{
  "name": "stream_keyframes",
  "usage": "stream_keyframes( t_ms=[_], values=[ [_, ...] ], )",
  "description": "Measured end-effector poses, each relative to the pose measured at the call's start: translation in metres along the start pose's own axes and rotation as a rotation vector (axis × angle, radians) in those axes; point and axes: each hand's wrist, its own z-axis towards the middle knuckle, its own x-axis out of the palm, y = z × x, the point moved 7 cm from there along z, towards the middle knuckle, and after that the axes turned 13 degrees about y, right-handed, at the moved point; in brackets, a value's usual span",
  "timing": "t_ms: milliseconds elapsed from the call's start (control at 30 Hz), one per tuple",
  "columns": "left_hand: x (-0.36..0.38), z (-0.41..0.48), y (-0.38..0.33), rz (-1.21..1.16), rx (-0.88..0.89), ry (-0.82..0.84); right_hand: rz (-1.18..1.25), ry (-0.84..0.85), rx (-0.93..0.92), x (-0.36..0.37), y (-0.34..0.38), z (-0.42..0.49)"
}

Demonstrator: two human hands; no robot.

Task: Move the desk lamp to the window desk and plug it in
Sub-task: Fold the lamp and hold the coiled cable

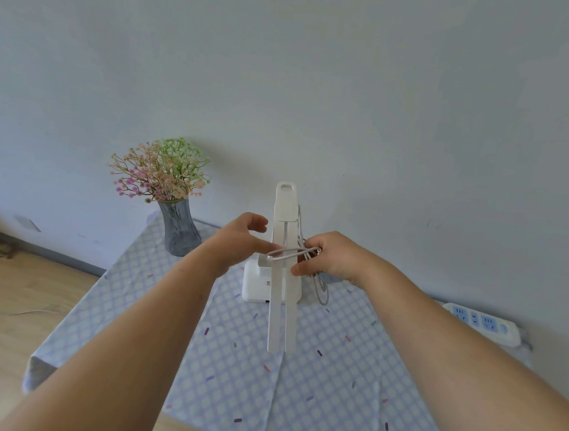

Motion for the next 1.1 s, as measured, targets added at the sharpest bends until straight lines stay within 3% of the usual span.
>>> stream_keyframes(
  t_ms=[367,667,1100],
  values=[
    [0.004,0.021,0.0,0.055,0.044,0.154,-0.103,-0.051,0.048,0.003,-0.019,0.03],
    [-0.002,0.038,0.002,0.156,0.101,0.046,-0.236,-0.17,0.099,-0.002,-0.03,0.055],
    [-0.003,0.05,-0.001,0.28,0.152,-0.087,-0.248,-0.248,0.147,-0.007,-0.04,0.077]
  ],
)
